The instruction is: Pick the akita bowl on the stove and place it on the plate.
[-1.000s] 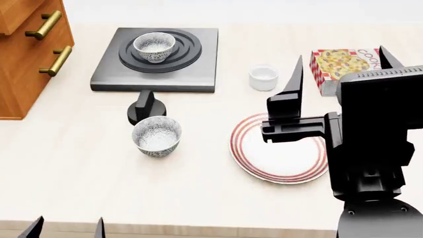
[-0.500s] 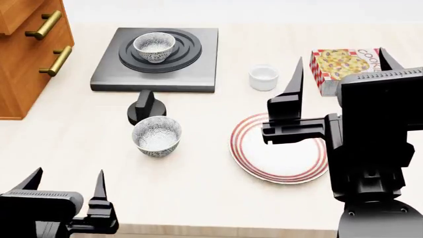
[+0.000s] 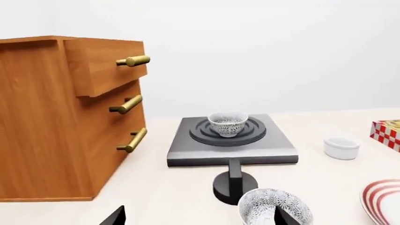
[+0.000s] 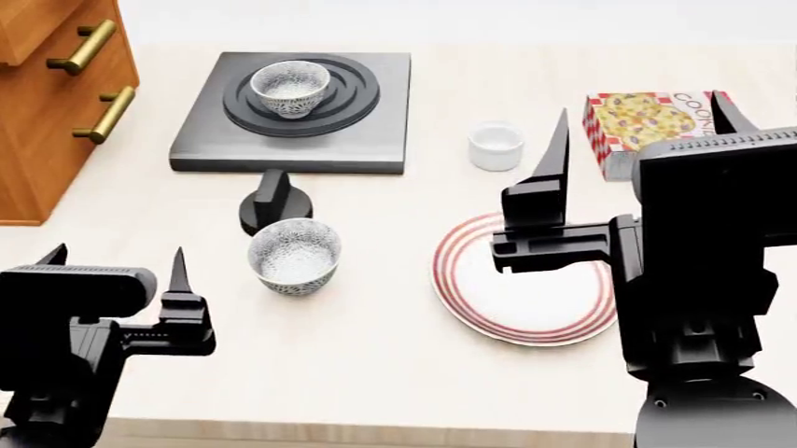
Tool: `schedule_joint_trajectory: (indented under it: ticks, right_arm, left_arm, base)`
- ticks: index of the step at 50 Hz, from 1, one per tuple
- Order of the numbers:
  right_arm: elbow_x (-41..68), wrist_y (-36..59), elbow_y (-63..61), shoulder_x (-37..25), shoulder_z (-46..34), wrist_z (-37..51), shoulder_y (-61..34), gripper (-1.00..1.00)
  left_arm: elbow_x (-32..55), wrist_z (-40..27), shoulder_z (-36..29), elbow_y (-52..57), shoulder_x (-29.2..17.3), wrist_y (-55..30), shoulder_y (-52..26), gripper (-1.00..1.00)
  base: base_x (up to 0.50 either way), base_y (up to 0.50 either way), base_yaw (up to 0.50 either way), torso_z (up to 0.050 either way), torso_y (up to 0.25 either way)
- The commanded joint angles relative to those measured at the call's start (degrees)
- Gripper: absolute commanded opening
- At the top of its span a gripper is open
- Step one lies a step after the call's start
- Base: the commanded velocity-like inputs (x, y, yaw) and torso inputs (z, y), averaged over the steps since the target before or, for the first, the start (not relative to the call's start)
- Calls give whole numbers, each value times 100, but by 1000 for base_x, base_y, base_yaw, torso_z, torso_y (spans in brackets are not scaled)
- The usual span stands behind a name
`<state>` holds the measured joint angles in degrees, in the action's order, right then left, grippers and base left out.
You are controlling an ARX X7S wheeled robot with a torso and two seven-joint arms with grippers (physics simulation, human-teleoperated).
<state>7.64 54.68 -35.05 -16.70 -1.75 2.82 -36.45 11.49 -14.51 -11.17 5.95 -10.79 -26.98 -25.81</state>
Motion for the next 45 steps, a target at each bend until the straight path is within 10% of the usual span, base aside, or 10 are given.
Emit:
schedule_joint_trajectory:
  ticks: [1, 45]
  right_arm:
    - [40, 19, 0, 0, 20, 16, -8, 100]
    - [162, -86, 78, 44, 144, 137, 5, 100]
  left_arm:
    - [-10, -49, -35, -38, -52, -150, -222, 100]
    - [133, -105, -100, 47, -170, -262, -333, 100]
  base:
    - [0, -78, 0, 0, 0]
    - [0, -253, 0, 0, 0]
